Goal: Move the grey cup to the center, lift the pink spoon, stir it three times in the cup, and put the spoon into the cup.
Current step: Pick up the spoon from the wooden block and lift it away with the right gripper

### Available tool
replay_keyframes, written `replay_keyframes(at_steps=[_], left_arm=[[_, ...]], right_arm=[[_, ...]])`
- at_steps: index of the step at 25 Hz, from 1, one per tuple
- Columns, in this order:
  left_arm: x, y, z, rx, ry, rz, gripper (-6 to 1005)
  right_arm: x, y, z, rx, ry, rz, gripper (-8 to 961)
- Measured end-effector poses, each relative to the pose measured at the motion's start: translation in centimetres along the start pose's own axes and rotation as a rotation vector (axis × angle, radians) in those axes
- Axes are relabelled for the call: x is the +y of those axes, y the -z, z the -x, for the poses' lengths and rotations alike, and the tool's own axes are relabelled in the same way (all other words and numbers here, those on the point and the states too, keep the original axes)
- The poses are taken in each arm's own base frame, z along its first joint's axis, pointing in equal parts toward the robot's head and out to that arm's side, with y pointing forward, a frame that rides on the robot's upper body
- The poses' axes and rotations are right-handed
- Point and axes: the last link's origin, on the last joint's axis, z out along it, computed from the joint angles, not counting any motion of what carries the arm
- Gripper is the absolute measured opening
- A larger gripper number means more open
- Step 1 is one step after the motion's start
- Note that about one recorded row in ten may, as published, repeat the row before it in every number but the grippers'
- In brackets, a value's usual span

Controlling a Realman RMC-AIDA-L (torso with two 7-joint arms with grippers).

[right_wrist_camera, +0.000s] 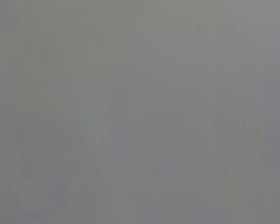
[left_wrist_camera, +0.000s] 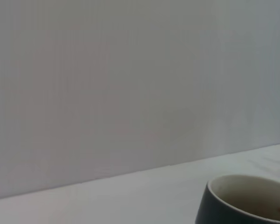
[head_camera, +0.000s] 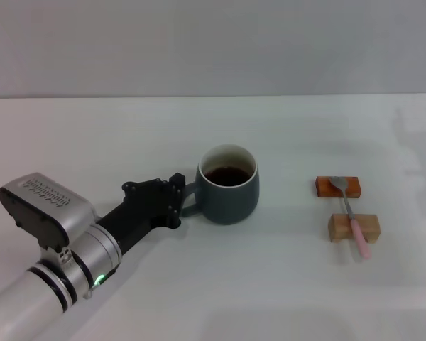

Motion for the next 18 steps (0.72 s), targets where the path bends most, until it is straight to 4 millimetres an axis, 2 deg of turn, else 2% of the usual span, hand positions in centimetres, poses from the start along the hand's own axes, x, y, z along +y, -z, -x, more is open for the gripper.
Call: replay_keyframes(at_steps=[5, 8, 10, 15, 17, 18], left_arm=[[0.3, 0.3, 0.2, 0.002, 0.017, 0.0, -2], [-0.3, 0.4, 0.0, 0.012, 0.023, -0.025, -2], [-1.2, 0.5, -0.4, 0.031, 0.029, -0.064, -2], [-6.2, 1.5, -2.4, 0.12, 0.033, -0.265, -2], [-8.3, 2.1, -3.4, 0.159, 0.01, -0.354, -2], [-8.3, 2.1, -3.4, 0.159, 0.01, -0.354, -2]], right_arm=[[0.1, 0.0, 0.0, 0.002, 0.0, 0.003, 552], [0.2, 0.1, -0.1, 0.004, -0.002, 0.003, 551], [0.4, 0.2, -0.1, 0.003, -0.003, 0.01, 551], [1.2, 0.8, 0.0, -0.009, 0.009, 0.021, 550], [1.6, 1.9, 0.5, -0.03, 0.033, -0.002, 549], [1.6, 1.9, 0.5, -0.03, 0.033, -0.002, 549]])
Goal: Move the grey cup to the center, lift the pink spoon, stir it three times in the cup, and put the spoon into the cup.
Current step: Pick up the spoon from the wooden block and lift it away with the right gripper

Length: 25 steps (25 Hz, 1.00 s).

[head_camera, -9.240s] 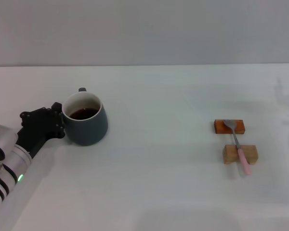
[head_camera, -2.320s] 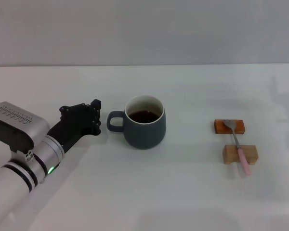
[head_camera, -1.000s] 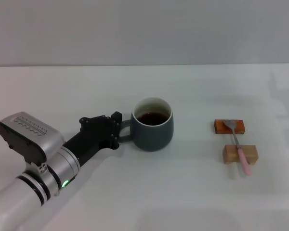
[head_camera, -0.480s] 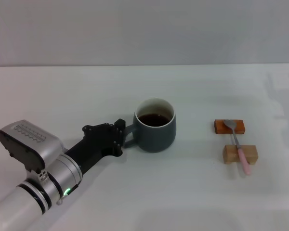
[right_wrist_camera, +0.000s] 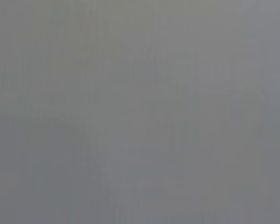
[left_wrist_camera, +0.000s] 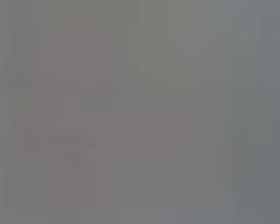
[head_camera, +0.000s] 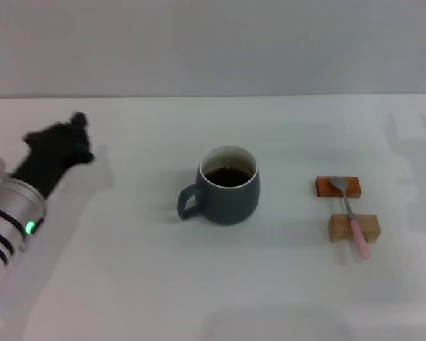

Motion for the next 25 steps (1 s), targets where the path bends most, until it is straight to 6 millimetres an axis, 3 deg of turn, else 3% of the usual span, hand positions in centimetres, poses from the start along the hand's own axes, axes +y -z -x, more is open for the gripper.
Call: replay_keyframes(at_steps=[8, 14, 25], left_arm=[[-3.6, -1.1, -2.5, 0.085, -0.029, -0.15, -2], [-3.7, -1.8, -3.3, 0.103, -0.098, -0.161, -2], [-3.6, -2.2, -3.5, 0.104, -0.114, -0.158, -2]], right_arm=[[1.5, 4.0, 0.7, 0.093, -0.057, -0.041, 547], [5.3, 7.7, -0.1, 0.196, -0.123, 0.059, 546], [8.3, 11.0, -0.3, 0.262, -0.184, 0.12, 543]])
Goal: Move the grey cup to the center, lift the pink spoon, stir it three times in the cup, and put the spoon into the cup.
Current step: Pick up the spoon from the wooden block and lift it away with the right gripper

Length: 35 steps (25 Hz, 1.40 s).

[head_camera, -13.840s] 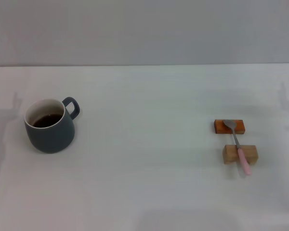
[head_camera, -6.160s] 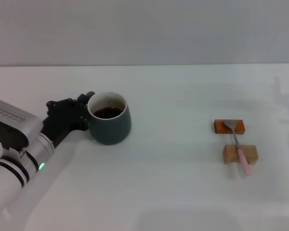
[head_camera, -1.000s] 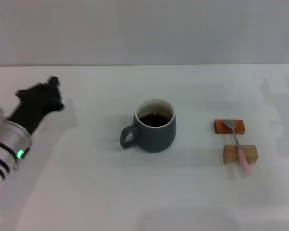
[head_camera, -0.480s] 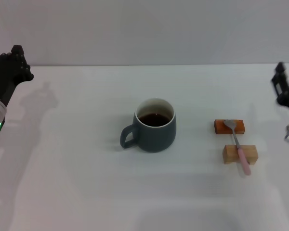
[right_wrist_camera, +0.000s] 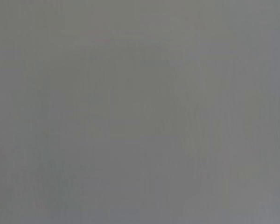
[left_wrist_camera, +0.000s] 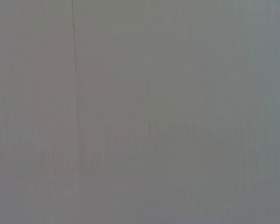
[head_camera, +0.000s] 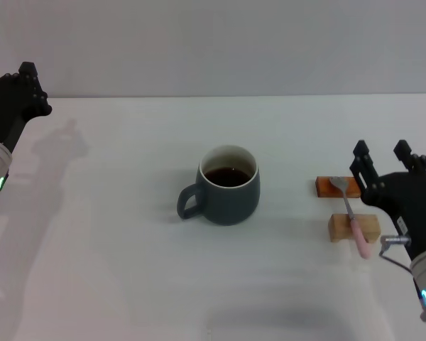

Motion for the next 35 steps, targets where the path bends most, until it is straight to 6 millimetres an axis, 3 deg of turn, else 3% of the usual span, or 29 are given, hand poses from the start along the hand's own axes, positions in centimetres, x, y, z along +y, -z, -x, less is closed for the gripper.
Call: replay_keyframes(at_steps=[14, 35], left_arm=[[-0.7, -0.1, -0.2, 0.004, 0.006, -0.024, -2], [-0.7, -0.1, -0.2, 0.008, -0.005, -0.019, -2]], right_arm=[[1.3, 3.5, -1.6, 0.159, 0.05, -0.019, 540], [1.7, 5.7, -3.7, 0.193, 0.031, -0.049, 535]])
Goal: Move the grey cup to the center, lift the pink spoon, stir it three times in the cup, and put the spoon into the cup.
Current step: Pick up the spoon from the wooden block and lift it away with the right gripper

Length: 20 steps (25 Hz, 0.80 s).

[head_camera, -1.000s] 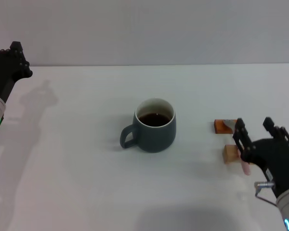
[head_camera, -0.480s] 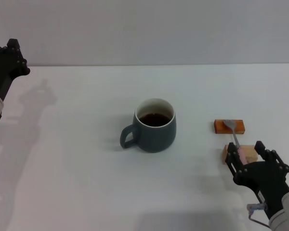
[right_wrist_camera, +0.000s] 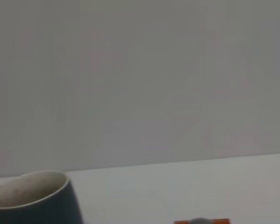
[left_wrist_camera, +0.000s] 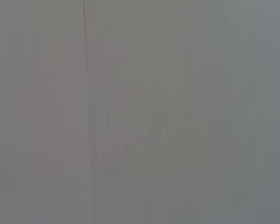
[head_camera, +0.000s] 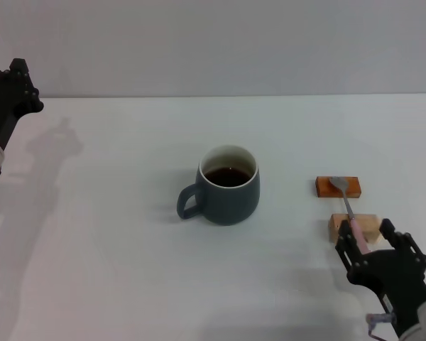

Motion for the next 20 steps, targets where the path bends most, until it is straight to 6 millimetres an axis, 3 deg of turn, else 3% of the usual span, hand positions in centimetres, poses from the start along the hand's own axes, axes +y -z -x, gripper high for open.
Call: replay_keyframes(at_steps=[11, 20], left_arm=[[0.1, 0.2, 0.1, -0.004, -0.002, 0.004, -2], [0.0, 0.5, 0.3, 0.0, 0.001, -0.001, -2]], right_arm=[[-1.2, 1.1, -1.0, -0.042, 0.011, -0.087, 532], [-1.0, 0.6, -1.4, -0.048, 0.025, -0.066, 530]])
